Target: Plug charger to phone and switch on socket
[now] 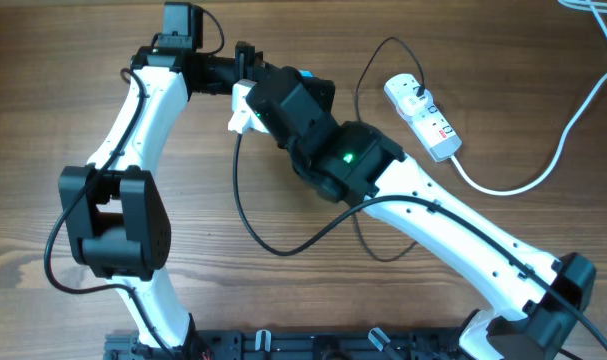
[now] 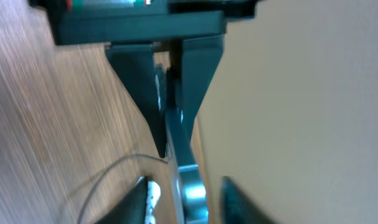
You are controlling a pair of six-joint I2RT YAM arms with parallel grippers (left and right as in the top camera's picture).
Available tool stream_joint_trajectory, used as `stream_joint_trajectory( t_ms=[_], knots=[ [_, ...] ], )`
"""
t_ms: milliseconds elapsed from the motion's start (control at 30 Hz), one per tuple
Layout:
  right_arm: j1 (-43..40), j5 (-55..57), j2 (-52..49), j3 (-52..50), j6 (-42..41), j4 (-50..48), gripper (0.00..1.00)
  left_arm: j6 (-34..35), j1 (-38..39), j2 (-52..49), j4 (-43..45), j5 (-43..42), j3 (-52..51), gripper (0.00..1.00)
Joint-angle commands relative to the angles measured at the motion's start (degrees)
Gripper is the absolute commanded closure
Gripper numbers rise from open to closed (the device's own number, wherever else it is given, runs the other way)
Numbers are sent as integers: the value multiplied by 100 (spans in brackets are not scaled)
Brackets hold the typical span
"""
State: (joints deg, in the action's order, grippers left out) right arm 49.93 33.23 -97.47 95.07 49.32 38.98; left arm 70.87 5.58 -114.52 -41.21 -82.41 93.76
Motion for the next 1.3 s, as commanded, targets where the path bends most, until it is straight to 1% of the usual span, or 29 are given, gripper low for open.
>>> stream_joint_trajectory(
  t_ms=[0, 33, 100, 167, 233, 267, 300, 367, 400, 433, 467, 500, 567, 600, 667, 700, 733, 800, 867, 1000, 1067, 1167, 1267],
  knots=[
    [37, 85, -46, 7, -195, -278, 7, 162, -24, 181, -7, -219, 81, 96],
    [35, 90, -46, 9, -275, -352, 1, 162, -24, 181, -4, -216, 81, 96],
    [31, 302, -9, 9, -688, -651, 0, 162, -42, 181, 66, -157, 81, 96],
    [-63, 282, 221, 9, -1989, -1209, 0, 162, -107, 181, 297, -101, 81, 96],
    [-245, 275, 688, 9, -3209, -1451, 0, 160, -195, 181, 332, -66, 81, 96],
    [-330, 275, 876, 9, -3504, -1449, 0, 157, -234, 181, 332, -63, 81, 96],
    [-461, 275, 1128, 9, -3899, -1366, 0, 129, -278, 181, 334, -66, 81, 96],
    [-881, 267, 1633, 9, -5200, -732, 0, -157, -361, 181, 334, -68, 81, 96],
    [-1119, 122, 1808, 9, -5753, -260, 0, -529, -402, 181, 337, -68, 81, 96],
    [-1370, -234, 1945, 9, -6024, 308, 0, -811, -428, 181, 337, -66, 81, 96],
    [-1801, -1484, 2035, 7, -6089, 1631, 0, -1062, -455, 181, 337, -68, 81, 96],
    [-1934, -2015, 2011, -2, -6092, 2120, 0, -1073, -459, 181, 337, -68, 81, 96],
    [-2133, -3058, 1882, -216, -6118, 2673, 0, -1237, -459, 181, 461, -68, 81, 96],
    [-2157, -3637, 1766, -511, -6262, 2791, 0, -1373, -459, 181, 680, -68, 81, 96],
    [-2124, -4083, 1541, -1189, -6688, 2559, 0, -1318, -459, 181, 809, -70, 81, 96],
    [-2107, -4019, 1381, -1582, -6988, 2371, 2, -1300, -459, 181, 807, -79, 81, 96],
    [-2107, -3851, 1220, -1829, -7366, 2319, 8, -1300, -459, 181, 802, -223, 81, 96],
    [-2114, -3650, 861, -2133, -7864, 2312, 17, -1196, -461, 181, 802, -581, 81, 96],
    [-2103, -3773, 549, -2286, -7938, 2159, 17, -984, -466, 181, 800, -793, 81, 96],
    [-2070, -3899, 87, -2319, -7923, 2039, 18, -409, -474, 181, 586, -780, 81, 96],
    [-2070, -3755, -28, -2319, -7928, 2037, 18, -267, -487, 181, 439, -774, 81, 96],
    [-2070, -3713, -57, -2319, -7932, 2004, 18, -240, -487, 181, 122, -772, 81, 96],
    [-2070, -3713, -57, -2319, -7746, 1954, 18, -238, -492, 181, 61, -772, 81, 96]
  ],
)
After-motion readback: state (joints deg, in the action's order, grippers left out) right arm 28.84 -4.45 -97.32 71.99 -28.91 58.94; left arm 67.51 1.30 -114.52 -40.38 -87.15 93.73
